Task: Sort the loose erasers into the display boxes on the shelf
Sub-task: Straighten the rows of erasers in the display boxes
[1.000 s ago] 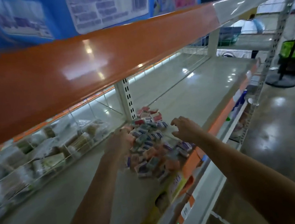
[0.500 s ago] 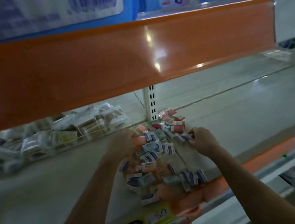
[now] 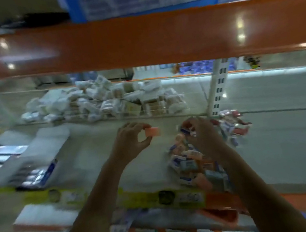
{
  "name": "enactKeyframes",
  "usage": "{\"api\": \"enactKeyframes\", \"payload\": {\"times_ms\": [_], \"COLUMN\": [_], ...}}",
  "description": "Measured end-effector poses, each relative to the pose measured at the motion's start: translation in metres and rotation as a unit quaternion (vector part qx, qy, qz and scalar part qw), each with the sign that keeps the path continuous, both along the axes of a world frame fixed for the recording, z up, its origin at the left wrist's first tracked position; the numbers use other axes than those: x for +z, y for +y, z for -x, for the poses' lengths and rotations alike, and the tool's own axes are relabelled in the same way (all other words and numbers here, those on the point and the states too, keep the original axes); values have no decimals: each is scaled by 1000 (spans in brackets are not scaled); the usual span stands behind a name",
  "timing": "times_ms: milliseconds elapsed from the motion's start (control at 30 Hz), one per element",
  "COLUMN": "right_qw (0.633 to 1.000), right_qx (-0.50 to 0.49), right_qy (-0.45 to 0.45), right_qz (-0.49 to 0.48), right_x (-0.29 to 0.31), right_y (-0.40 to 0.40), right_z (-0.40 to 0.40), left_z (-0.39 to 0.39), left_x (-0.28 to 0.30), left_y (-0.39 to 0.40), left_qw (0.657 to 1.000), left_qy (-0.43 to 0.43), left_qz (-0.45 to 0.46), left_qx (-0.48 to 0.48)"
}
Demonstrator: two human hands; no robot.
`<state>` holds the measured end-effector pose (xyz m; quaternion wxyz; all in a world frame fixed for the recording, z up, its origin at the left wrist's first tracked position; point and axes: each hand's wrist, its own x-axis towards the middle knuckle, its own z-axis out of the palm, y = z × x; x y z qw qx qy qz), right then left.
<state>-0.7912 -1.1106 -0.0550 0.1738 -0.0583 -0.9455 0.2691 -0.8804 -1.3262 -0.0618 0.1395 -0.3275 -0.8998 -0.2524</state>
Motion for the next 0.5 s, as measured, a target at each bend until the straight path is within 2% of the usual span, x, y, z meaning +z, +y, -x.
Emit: {"api": "enactKeyframes", "payload": {"times_ms": [167, 400, 500], "right_qw": [995, 983, 979], "right_qx": [99, 172, 187], "right_qy": [13, 40, 51], "right_qz": [32, 57, 61], "right_x": [2, 2, -1], "right_y": [-106, -262, -315], "right_z": [27, 42, 51], "left_z": [-16, -29, -32], "left_x": [13, 18, 13], "left_y": [-99, -252, -308], "left_qw": [997, 990, 989], "left_qy": [4, -29, -7], "left_qz": [-24, -20, -15], "left_qx": [73, 137, 144]}}
